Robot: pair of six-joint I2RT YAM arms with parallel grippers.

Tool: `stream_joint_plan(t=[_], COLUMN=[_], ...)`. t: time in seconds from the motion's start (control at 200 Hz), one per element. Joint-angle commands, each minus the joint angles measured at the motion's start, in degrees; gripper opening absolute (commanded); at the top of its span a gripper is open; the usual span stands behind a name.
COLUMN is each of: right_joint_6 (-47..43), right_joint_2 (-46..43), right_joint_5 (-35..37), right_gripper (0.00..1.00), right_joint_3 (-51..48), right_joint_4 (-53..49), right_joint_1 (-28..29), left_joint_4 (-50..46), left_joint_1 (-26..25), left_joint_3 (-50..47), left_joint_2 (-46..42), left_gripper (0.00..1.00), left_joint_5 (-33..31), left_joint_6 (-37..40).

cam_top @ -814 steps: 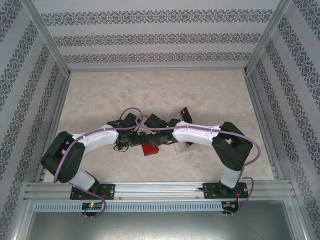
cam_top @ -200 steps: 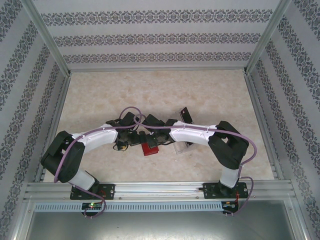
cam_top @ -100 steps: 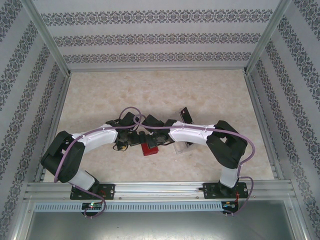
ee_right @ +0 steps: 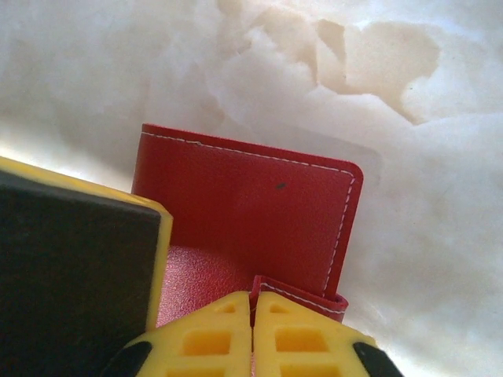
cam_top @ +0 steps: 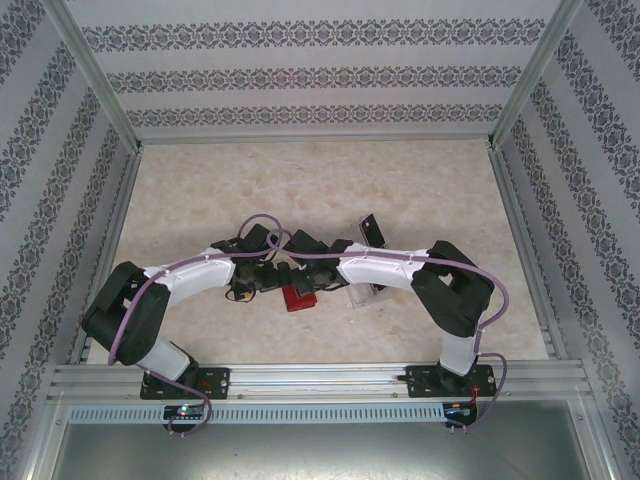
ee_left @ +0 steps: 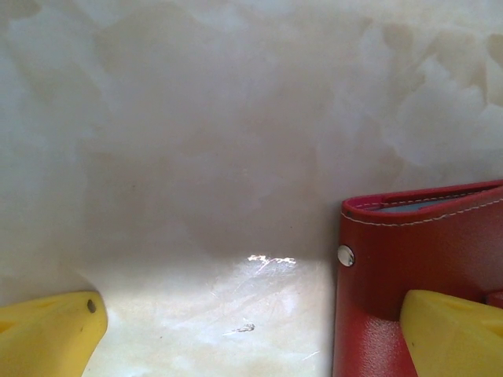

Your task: Put the credit cards into the card holder

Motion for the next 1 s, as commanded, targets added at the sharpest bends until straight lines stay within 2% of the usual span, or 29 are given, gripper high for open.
stream_joint_plan(t=[0.0, 0.185, 0.34, 0.46, 0.764, 0.994], right_joint_6=[0.8, 1.3, 1.8, 1.5, 1.2, 3.6], right_joint_2=[4.0, 4.5, 3.2, 1.7, -5.3, -12.8], right_joint_5=[-2.3, -2.2, -1.3, -1.0, -0.4, 0.2], right_gripper=[0.11, 0.21, 0.40, 0.48, 0.56, 0.56], right_joint_3=[-2.9, -3.9, -4.3, -3.7, -0.8, -4.2], right_joint_4=[0.2, 0.6, 0.7, -0.1, -2.5, -1.3], right_joint_1=[1.2, 1.7, 2.2, 2.2, 2.1, 0.4], left_joint_4=[4.2, 4.3, 4.4, 4.4, 4.4, 3.4], left_joint_1=[0.3, 0.3, 0.3, 0.3, 0.3, 0.3], left_joint_3=[-1.5, -1.6, -1.7, -1.8, -1.8, -0.9], left_joint_2=[1.6, 1.4, 1.2, 1.1, 1.0, 0.6], left_gripper=[1.00, 1.00, 1.00, 1.00, 1.00, 1.00], left_joint_5=[0.3, 0.4, 0.3, 0.4, 0.3, -0.3], left_joint_6=[0.7, 0.6, 0.5, 0.6, 0.4, 0.6])
